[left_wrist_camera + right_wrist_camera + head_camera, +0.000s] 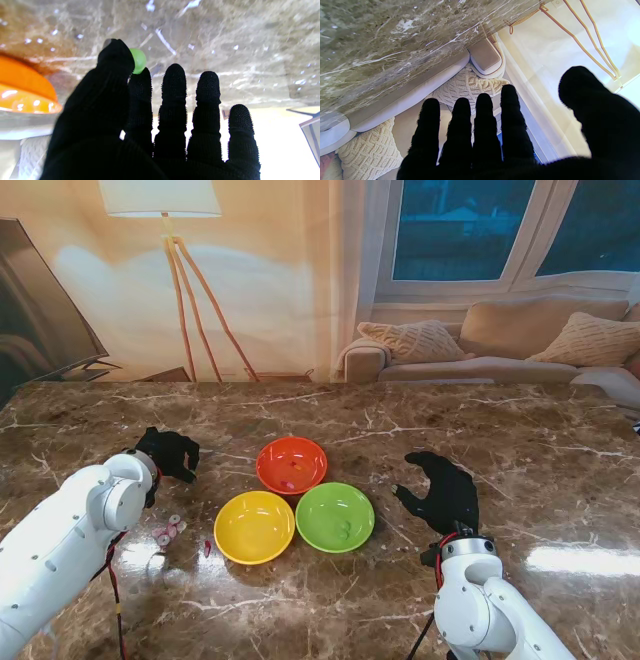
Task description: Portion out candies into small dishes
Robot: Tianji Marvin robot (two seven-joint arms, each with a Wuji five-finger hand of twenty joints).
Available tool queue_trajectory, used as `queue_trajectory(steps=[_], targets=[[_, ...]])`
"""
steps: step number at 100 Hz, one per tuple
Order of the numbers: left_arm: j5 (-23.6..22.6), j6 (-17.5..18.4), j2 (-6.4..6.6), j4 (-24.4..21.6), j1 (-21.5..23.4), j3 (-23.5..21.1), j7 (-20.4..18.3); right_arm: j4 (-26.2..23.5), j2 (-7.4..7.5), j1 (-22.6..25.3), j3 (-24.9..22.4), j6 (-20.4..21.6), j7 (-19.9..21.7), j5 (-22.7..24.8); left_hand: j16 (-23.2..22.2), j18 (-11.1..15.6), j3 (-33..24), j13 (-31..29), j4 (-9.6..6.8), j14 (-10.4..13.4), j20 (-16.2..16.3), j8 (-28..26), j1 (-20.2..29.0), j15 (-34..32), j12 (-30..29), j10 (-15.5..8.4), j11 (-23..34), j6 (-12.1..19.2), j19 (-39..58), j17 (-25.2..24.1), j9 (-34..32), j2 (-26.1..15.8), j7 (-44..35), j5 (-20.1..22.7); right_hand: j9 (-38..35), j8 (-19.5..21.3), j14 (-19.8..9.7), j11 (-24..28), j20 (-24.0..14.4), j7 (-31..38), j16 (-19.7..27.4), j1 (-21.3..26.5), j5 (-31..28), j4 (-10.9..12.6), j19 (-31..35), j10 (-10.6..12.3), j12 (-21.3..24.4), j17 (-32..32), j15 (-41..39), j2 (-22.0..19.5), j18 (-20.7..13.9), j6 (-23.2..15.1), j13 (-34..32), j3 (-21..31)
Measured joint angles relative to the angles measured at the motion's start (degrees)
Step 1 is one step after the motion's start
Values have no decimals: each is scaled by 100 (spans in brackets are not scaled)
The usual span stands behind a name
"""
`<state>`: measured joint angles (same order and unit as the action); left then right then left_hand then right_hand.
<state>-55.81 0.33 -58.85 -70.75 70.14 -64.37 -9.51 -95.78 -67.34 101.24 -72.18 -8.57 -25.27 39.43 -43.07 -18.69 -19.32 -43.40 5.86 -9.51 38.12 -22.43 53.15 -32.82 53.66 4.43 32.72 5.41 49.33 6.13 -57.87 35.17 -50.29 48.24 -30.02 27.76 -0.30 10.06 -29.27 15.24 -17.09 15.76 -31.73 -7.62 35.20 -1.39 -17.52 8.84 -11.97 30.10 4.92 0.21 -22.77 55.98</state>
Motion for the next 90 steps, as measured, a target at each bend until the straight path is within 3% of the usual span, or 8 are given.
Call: queue_trajectory(steps=[29, 44, 64, 75, 90], targets=[[-40, 6, -58, -1148, 393, -175, 499, -2, -3, 7, -12, -1, -16, 6, -51, 0, -9, 0, 0, 0, 0, -52, 0, -1, 1, 4, 0, 0, 0, 0, 0, 0, 13, 0, 1, 0, 0, 0, -1, 0, 0, 0, 0, 0, 0, 0, 0, 0, 0, 0, 0, 0, 0, 0], [473, 72, -125, -1470, 419, 132, 942, -5, -9, 25, -42, 0, -44, 7, -51, 0, -20, 0, 0, -6, 0, -59, 0, -1, 1, 5, 1, 0, 0, 0, 0, 0, 15, 0, 1, 0, 0, 0, -1, 0, 0, 0, 0, 0, 0, 0, 0, 0, 0, 0, 0, 0, 0, 0], [872, 578, -256, -1436, 188, 848, 1152, -12, -16, 62, -89, 11, -87, 7, -51, 0, -45, 0, 0, -20, 0, -65, 0, -1, 1, 6, 1, 0, 0, 0, 0, 0, 56, 6, 1, 0, 0, 0, -2, 0, 0, 0, 0, 0, 0, 0, 0, 0, 0, 0, 0, 0, 0, 0], [1241, 694, -345, -1274, 12, 1230, 1282, -19, -23, 87, -124, 21, -114, 7, -52, 0, -46, 0, 0, -20, 0, -67, 0, -1, 1, 6, 1, 0, 0, 0, 0, 0, 56, 9, 1, 0, 0, 0, -2, 0, 0, 0, 0, 0, 0, 0, 0, 0, 0, 0, 0, 0, 0, 0], [1330, 853, -463, -1028, -163, 1628, 1459, -31, -26, 115, -156, 27, -140, 7, -52, 0, -47, 0, 0, -27, 0, -69, 0, 0, 1, 7, 1, 0, 0, 0, 0, 0, 57, 43, 1, 0, 0, 0, -4, 0, 0, 0, 0, 0, 0, 0, 0, 0, 0, 0, 0, 0, 0, 0]])
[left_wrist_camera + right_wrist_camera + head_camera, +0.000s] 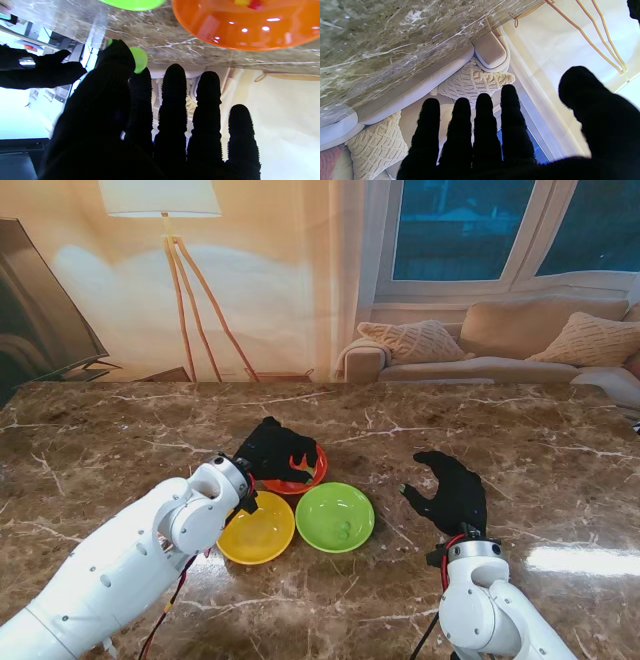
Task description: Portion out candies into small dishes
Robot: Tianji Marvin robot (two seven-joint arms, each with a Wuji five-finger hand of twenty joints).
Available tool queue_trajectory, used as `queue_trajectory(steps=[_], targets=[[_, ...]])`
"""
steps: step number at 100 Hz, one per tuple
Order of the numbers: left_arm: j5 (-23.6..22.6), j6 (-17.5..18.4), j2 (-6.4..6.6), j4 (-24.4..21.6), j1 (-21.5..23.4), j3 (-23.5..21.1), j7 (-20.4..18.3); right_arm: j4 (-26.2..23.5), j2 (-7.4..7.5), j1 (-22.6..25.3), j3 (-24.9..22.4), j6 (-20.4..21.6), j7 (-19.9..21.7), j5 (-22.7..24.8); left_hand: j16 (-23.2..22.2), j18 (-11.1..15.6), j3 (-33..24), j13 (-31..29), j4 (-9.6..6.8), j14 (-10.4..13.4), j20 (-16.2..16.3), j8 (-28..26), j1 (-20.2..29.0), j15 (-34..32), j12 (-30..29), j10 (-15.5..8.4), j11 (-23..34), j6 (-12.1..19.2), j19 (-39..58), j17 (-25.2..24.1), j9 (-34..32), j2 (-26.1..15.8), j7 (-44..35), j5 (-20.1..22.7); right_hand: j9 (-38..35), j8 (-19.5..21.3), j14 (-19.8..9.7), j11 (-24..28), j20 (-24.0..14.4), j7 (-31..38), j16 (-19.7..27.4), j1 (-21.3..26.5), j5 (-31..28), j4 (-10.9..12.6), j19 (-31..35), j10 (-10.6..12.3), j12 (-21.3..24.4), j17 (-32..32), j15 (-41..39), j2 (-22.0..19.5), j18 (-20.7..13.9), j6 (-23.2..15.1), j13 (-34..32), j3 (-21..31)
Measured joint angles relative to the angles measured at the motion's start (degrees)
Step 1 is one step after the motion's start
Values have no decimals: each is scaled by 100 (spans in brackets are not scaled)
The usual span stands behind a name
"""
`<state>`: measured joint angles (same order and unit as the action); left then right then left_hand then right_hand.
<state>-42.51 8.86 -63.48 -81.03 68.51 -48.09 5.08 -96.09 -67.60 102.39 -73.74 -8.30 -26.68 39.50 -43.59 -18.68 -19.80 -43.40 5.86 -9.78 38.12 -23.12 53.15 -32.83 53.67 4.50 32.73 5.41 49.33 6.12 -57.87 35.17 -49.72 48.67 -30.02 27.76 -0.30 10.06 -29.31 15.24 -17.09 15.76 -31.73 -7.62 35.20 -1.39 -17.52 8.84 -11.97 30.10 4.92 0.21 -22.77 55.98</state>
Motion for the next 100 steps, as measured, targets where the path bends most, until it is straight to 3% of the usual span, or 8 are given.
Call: queue_trajectory(steps=[32, 88, 100], targets=[[214, 294, -132, 208, -168, 371, 96, -14, -6, 29, -35, 25, -49, -2, 0, -1, 0, 0, 0, -5, 0, -1, 0, 0, 0, 0, 0, 0, 0, 0, 0, 0, 1, 42, 0, 0, 0, 0, -57, 0, 0, 0, 0, 0, 0, 0, 0, 0, 0, 0, 0, -1, 0, 0], [288, 613, -153, 339, -148, 504, 103, -30, -10, 49, -54, 43, -66, -5, 0, -5, -43, -1, 0, -7, 0, 93, 0, 0, -7, 0, 0, 13, -8, -35, 0, 0, 7, 78, 1, 0, 0, 0, -57, 0, 0, 0, 0, 0, 0, 0, 0, 0, 0, 0, 1, -2, 0, 0], [284, 645, -151, 336, -145, 499, 63, -33, -10, 50, -54, 43, -66, -2, 0, -7, -39, 10, 0, -9, 0, 228, -61, 57, -562, 0, 16, 15, -154, -96, 173, 0, 153, 125, 1, 0, 0, 0, -58, 0, 0, 0, 0, 0, 0, 0, 0, 0, 0, 0, 1, -2, 0, 0]])
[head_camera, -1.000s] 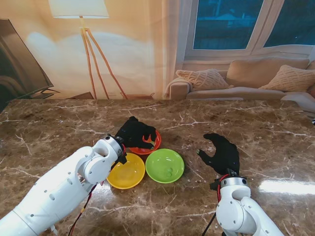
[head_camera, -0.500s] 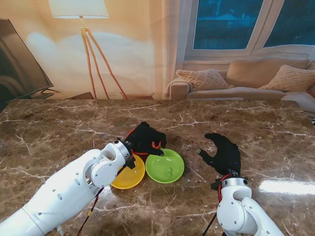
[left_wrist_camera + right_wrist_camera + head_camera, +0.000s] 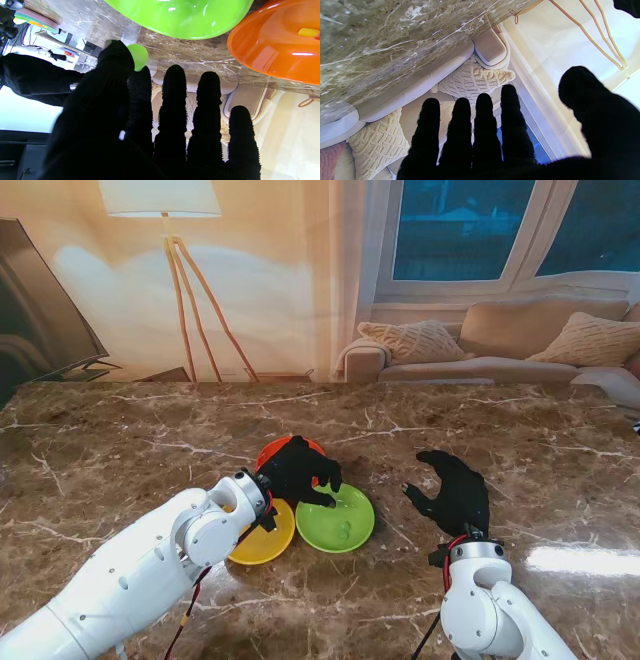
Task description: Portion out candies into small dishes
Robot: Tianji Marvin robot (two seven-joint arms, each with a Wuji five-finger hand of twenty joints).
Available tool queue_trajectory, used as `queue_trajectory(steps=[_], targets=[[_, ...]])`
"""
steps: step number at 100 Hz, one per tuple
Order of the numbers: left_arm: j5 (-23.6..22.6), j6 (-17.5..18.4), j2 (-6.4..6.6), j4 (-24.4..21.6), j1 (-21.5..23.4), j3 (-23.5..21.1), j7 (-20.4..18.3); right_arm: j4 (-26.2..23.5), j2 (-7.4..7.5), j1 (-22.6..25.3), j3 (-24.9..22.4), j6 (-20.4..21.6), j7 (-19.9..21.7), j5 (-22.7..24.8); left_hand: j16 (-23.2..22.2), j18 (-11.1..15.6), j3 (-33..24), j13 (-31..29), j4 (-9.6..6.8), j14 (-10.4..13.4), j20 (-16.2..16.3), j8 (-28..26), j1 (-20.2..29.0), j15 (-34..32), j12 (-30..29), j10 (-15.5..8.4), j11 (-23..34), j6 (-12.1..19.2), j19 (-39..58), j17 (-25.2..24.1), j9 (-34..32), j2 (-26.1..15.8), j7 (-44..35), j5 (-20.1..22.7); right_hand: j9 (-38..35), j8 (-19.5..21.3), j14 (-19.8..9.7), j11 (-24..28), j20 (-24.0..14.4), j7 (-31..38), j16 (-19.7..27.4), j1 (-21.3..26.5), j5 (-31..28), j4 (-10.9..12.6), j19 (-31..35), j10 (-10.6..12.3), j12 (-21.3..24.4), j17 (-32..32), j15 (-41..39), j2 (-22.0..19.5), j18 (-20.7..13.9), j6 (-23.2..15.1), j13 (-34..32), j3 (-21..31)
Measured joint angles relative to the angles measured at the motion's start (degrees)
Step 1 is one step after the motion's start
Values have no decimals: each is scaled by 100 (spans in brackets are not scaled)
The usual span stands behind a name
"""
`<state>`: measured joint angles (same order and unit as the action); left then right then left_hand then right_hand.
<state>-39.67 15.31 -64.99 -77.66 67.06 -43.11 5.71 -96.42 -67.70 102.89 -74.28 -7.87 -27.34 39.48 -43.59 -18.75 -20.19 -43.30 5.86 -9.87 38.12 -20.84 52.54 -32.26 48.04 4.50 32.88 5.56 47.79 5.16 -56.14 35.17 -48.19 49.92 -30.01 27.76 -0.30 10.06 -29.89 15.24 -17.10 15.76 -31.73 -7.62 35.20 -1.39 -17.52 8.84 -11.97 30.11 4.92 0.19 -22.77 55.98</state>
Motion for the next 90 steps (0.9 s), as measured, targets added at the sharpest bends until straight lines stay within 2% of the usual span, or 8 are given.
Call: queue_trajectory(steps=[11, 64, 73, 85, 90], targets=[[-3, 19, 9, -26, 10, -30, -74, -2, 0, 1, 0, 0, 0, 0, 0, -1, 92, 82, -51, -4, 0, 5, -53, 70, -430, 0, 15, 3, -51, -38, 109, 0, 63, 3, 0, 0, 0, 0, 0, 0, 0, 0, 0, 0, 0, 0, 0, 0, 0, 0, 0, 0, 0, 0], [-56, 93, 69, -167, 109, -231, -249, -12, 0, 7, -3, -1, 1, 4, 0, -4, 157, 211, -54, -11, 0, 68, -310, 181, -650, 0, 29, -44, -160, -98, 453, 10, 509, 4, 0, 0, 0, 0, -1, 0, 0, 0, 0, 0, 0, 0, 0, 0, 0, 0, 0, -1, 0, 0], [-185, 31, 77, -385, 311, -512, -306, -12, 0, 7, -2, -1, 1, 4, 0, -5, -35, 297, -54, -11, 4, 31, -414, 260, -739, 0, -120, -60, -198, -100, 582, 10, 837, -4, 0, 0, 0, 0, -1, 0, 0, 0, 0, 0, 0, 0, 0, 0, 0, 0, 0, -1, 0, 0], [-413, -285, 125, -1051, 811, -1192, -691, -13, 2, 5, 5, 0, 13, 5, 79, -20, -355, 424, -54, -11, 11, -148, -732, 418, -930, 0, -319, -121, -218, -100, 795, 10, 1248, -128, 0, 0, 0, 0, -1, 0, 0, 0, 0, 0, 0, 0, 0, 0, 0, 0, 0, -1, 0, 0], [-504, -417, 151, -1325, 1028, -1496, -823, -13, 2, 4, 6, 0, 14, 5, 141, -113, -407, 429, -54, -7, 12, -151, -739, 516, -1004, 0, -433, -153, -219, -57, 795, 10, 1349, -137, 0, 0, 0, 0, -1, 0, 0, 0, 0, 0, 0, 0, 0, 0, 0, 0, 0, -1, 0, 0]])
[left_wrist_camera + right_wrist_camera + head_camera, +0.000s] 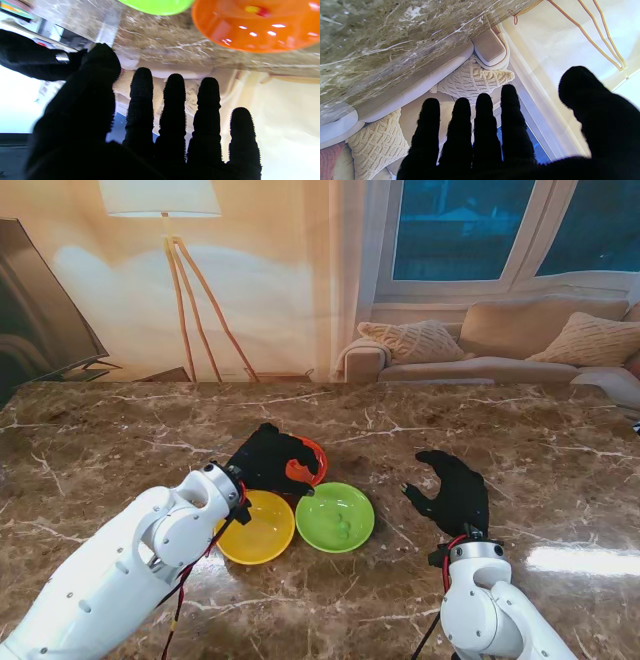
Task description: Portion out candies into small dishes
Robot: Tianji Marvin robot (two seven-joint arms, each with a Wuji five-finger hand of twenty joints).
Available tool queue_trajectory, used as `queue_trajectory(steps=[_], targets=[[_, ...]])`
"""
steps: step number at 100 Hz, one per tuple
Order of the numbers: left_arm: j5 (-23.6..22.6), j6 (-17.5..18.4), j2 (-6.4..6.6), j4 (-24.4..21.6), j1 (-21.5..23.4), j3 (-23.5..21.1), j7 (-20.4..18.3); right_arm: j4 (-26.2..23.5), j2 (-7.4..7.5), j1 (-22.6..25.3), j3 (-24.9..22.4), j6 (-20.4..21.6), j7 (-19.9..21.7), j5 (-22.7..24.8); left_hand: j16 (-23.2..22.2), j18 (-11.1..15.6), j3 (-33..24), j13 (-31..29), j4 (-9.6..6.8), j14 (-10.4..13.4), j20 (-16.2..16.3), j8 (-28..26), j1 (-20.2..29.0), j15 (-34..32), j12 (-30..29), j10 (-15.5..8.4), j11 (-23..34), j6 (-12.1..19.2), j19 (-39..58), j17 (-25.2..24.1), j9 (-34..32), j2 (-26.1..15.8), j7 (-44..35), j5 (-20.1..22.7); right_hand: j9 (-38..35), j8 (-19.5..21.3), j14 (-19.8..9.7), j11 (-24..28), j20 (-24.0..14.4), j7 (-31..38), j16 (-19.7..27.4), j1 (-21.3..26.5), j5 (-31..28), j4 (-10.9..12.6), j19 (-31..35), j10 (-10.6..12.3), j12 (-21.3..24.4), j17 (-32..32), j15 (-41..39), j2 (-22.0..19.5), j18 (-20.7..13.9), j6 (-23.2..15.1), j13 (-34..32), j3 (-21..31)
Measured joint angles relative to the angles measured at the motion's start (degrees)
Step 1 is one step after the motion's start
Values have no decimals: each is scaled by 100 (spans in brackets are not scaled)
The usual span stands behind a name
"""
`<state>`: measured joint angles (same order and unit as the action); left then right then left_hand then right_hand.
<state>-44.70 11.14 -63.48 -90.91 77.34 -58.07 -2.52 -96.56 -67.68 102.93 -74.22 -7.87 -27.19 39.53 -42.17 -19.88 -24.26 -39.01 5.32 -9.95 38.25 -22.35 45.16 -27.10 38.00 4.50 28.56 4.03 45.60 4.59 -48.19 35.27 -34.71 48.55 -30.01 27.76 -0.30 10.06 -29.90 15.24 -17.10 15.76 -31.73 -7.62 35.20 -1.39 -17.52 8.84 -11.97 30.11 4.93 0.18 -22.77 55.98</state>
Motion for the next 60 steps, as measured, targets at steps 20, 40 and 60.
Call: queue_trajectory(steps=[20, 40, 60], targets=[[-354, -385, 109, -935, 849, -1284, -564, -3, 0, 0, 3, -2, -1, 3, 334, -167, -86, 4, 0, -37, 3, -79, -4, 336, -456, 0, -498, -83, -2, 200, 277, 0, 185, -118, 0, 0, 0, 0, 0, 0, 0, 0, 0, 0, 0, 0, 0, 0, 0, 0, 0, 0, 0, 0], [-599, -564, 211, -1533, 1589, -2356, -1017, -4, 5, -8, 26, -3, 15, 4, 713, -220, -287, 6, -146, -89, -16, -79, -148, 666, -945, 11, -809, -192, -2, 403, 435, -22, 615, -276, 1, 0, 0, 0, 0, 0, 0, 0, 0, 0, 0, 0, 0, 0, 0, 0, 0, 0, 0, 0], [-667, -902, 331, -1863, 2099, -3028, -1888, -6, 10, -12, 58, -3, 27, 10, 1308, -273, -255, 306, -166, -209, -527, 304, -148, 1199, -1468, 128, -1329, -398, -69, 550, 1073, -40, 1546, -950, 1, 0, 0, 0, 0, 0, 0, 0, 0, 0, 0, 0, 0, 0, 0, 0, 0, -1, 0, 0]])
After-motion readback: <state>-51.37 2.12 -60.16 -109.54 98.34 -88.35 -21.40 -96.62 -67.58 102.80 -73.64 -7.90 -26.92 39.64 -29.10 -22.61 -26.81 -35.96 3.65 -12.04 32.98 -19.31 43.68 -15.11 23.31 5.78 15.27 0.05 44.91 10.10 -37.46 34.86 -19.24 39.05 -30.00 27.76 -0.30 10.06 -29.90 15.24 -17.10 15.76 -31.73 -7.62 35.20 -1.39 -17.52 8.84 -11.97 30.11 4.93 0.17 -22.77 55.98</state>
